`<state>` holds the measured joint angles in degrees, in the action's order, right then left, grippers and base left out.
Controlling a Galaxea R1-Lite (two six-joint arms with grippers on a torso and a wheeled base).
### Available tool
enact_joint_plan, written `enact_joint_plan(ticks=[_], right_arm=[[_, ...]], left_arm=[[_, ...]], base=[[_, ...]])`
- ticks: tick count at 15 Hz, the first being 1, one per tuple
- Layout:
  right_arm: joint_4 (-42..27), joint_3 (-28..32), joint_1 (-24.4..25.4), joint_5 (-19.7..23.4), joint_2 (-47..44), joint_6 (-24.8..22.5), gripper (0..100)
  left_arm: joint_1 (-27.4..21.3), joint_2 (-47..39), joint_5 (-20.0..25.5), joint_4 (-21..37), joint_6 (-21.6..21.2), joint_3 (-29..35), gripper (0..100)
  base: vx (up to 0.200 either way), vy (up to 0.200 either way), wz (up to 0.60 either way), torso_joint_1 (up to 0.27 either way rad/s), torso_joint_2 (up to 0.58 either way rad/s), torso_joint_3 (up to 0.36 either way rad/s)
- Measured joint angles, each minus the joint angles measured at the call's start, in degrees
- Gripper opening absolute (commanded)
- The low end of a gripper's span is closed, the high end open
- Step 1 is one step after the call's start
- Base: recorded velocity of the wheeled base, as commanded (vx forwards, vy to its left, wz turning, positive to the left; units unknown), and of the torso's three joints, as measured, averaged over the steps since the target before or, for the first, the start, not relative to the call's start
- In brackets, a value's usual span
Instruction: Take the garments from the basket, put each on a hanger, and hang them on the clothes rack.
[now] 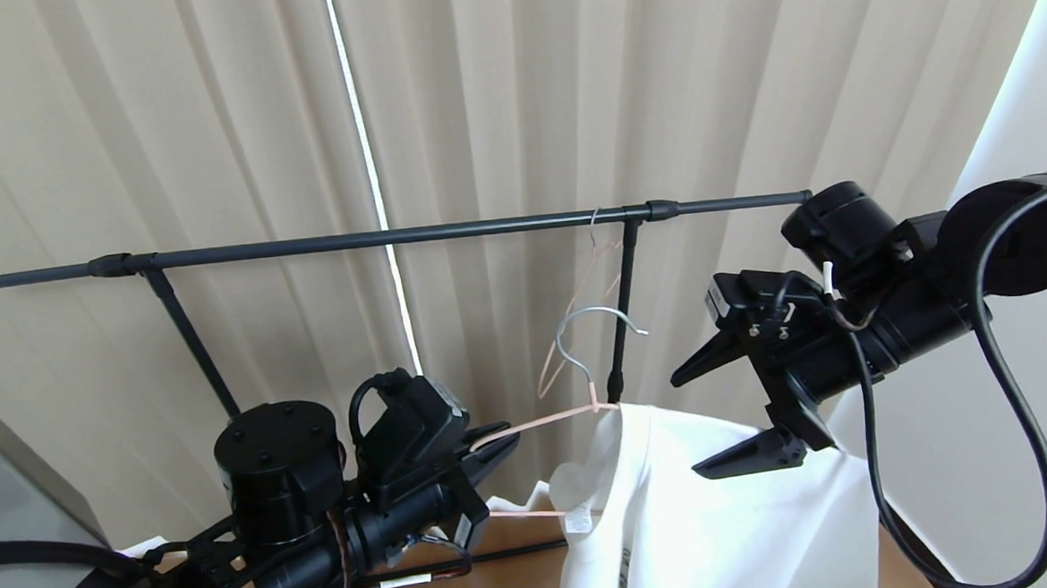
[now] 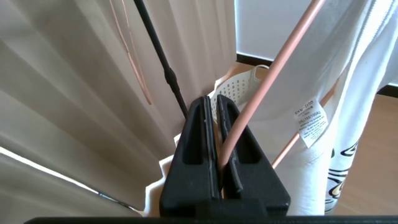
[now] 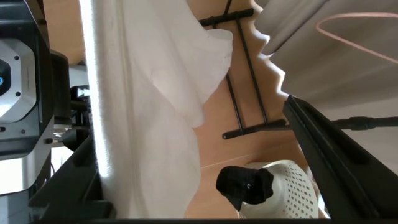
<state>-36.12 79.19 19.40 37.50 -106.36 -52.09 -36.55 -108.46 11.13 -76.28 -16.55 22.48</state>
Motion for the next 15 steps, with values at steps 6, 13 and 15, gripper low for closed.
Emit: enact_joint_plan(ticks=[6, 13, 15], right_arm=[[-0.3, 0.7, 0.0, 0.0, -0.6, 0.1, 0], [-1.3, 0.1, 0.0, 0.0, -0.2, 0.1, 0], [-1.7, -0.1, 0.0, 0.1, 0.1, 0.0, 0]], left_arm=[[0.1, 0.0, 0.0, 0.0, 0.1, 0.3, 0], [0.5, -0.2, 0.3, 0.0, 0.5, 0.6, 0], [0.8, -0.2, 0.3, -0.1, 0.5, 0.8, 0]], base=[[0.000, 0.000, 0.00, 0.000, 0.00, 0.000], [0.000, 0.000, 0.00, 0.000, 0.00, 0.000], [0.000, 0.000, 0.00, 0.000, 0.00, 0.000]])
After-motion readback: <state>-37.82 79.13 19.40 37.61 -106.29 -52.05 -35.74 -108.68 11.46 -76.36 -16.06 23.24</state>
